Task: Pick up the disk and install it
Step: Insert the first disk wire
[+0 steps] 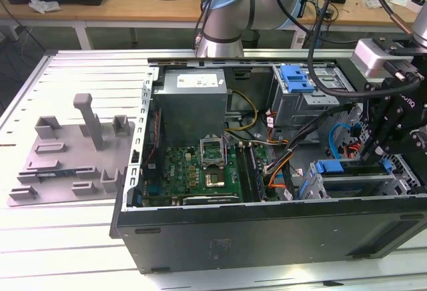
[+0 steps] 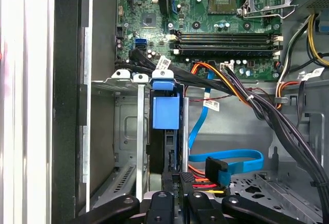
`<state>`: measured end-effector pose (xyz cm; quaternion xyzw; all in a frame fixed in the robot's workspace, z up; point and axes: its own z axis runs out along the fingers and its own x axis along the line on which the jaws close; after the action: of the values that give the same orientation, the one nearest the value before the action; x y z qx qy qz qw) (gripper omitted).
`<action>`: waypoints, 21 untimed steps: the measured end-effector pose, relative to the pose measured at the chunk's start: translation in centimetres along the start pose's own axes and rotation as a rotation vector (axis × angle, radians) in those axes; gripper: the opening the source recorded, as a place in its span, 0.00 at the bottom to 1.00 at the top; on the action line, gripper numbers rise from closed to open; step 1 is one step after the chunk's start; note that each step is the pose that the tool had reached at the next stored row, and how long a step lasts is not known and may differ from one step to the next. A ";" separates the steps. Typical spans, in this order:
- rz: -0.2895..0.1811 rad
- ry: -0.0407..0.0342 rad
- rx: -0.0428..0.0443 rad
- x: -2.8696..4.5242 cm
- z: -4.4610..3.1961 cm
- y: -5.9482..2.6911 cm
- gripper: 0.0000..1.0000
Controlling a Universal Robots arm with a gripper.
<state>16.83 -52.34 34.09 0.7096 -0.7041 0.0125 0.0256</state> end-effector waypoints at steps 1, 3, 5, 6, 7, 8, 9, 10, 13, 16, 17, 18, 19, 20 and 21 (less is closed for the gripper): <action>0.000 -0.0006 0.0001 0.00 0.05 0.00 0.17; 0.000 -0.0004 -0.0001 0.00 0.07 0.00 0.17; 0.000 -0.0004 0.0000 0.00 0.07 0.00 0.17; 0.000 -0.0004 0.0000 0.00 0.07 0.00 0.17; 0.000 -0.0004 0.0000 0.00 0.07 0.00 0.17; 0.000 -0.0004 0.0000 0.00 0.08 0.00 0.17; 0.000 -0.0004 0.0000 0.00 0.08 0.00 0.17; 0.000 -0.0002 0.0000 0.01 0.10 0.00 0.17; 0.000 -0.0004 0.0000 0.01 0.25 -0.01 0.17; 0.000 -0.0004 0.0000 0.00 0.38 -0.01 0.17; 0.000 -0.0002 0.0000 0.00 0.41 -0.01 0.17; 0.000 -0.0002 0.0000 -0.01 0.42 -0.01 0.17; 0.000 0.0000 0.0000 0.00 0.44 -0.01 0.17; 0.000 0.0000 0.0000 0.00 0.44 -0.01 0.17; 0.000 -0.0002 0.0000 0.00 0.46 -0.01 0.17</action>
<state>16.83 -52.36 33.64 0.7096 -0.7040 0.0124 0.0256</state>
